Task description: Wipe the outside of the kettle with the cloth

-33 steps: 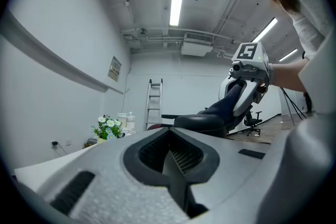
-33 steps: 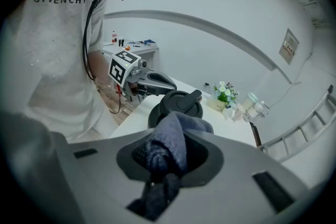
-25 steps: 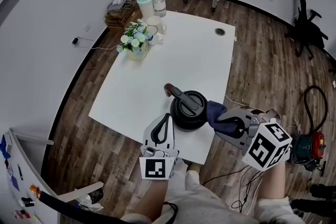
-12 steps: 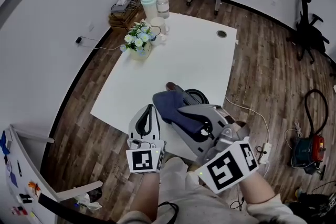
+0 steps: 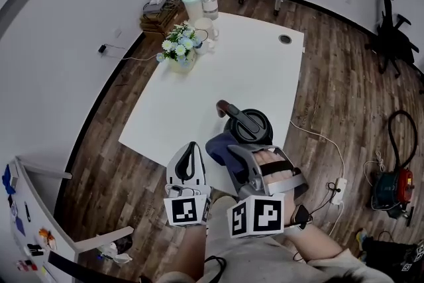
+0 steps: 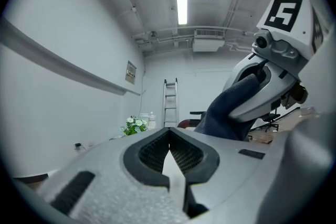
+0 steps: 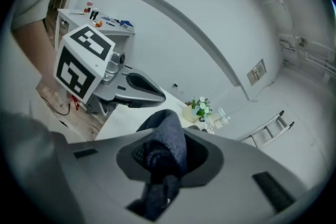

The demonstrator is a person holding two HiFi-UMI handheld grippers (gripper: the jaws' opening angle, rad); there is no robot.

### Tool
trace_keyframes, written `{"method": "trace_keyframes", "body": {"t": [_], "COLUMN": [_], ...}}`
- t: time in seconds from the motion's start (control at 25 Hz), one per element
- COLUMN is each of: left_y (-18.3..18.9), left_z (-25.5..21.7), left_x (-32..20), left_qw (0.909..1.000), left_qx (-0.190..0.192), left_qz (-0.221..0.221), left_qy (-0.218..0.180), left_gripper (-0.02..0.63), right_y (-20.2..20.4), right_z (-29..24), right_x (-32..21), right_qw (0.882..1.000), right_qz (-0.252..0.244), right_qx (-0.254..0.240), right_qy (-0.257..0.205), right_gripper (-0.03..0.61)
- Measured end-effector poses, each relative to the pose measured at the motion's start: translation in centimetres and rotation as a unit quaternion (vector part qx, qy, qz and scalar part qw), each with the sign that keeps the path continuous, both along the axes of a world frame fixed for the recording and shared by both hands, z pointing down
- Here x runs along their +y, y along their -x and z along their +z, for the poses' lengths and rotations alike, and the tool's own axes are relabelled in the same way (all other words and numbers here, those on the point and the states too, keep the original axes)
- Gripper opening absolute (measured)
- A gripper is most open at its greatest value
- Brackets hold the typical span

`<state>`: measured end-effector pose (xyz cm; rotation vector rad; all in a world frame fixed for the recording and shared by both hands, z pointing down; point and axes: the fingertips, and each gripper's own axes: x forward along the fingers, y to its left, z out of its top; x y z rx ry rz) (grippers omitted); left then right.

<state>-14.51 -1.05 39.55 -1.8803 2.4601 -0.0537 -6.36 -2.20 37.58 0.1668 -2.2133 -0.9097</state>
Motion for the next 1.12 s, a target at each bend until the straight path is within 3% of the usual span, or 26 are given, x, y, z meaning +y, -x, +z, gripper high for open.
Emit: {"method": "trace_keyframes", "body": {"t": [0.4,0.84,1.0,1.12], "left_y": [-2.7,-4.5,-4.1,-3.6], "left_z": [-0.2,-0.5,-0.4,-0.6], "left_x": [-1.2,-2.6,-2.6,-2.4], "left_qw": [0.9993,0.9975,0.9976,0.9978], "left_qx": [0.000,-0.005,-0.002,-0.003], "left_qz": [0.037,0.070,0.069,0.065], "left_qy": [0.004,0.007,0.009,0.009], "left_gripper": [0.008,0.008,0.008,0.008], "right_y": [-6.0,-11.1,-11.5,-10.0], "right_z": [-0.2,-2.0,-5.3,-7.9], "right_x": [-1.4,-6.5,-7.8,-8.0], "right_qw": [1.000,0.995,0.987,0.982], "right_qz": [0.004,0.095,0.121,0.107], "right_qx": [-0.002,-0.028,-0.086,-0.151], "right_qy": [-0.026,-0.033,-0.064,-0.035], "right_gripper": [0.067,0.067,0.067,0.067]}}
